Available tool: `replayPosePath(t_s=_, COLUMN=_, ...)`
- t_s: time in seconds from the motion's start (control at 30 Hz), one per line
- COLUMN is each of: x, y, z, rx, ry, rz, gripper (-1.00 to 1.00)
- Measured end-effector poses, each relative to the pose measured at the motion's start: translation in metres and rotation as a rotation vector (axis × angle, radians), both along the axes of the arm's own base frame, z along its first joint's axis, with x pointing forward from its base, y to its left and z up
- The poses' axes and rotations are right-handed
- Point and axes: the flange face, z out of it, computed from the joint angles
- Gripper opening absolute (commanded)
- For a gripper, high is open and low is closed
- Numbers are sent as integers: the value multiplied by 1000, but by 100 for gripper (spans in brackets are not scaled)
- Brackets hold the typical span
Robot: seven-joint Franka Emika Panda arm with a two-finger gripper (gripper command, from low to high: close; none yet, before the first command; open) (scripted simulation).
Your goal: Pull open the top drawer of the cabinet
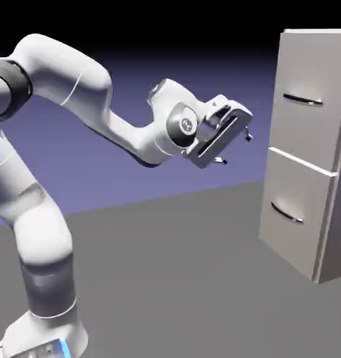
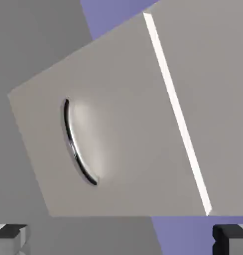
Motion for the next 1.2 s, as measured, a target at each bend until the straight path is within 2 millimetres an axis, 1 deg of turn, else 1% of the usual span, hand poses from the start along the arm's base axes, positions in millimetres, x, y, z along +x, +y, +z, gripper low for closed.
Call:
replayPosePath(t_s=0.3, x=25, y=18, z=13, rx=-577, ry=-46, rz=333, gripper=0)
replayPosePath(t_s=0.57, x=48, y=27, z=20, rx=-1116, ry=-72, rz=582, gripper=0)
replayPosePath(t_s=0.9, x=79, y=27, z=27, rx=-1820, ry=-65, rz=823, gripper=0)
replayPosePath(t_s=1.2, x=110, y=20, z=35, rx=-2480, ry=8, rz=955, gripper=0)
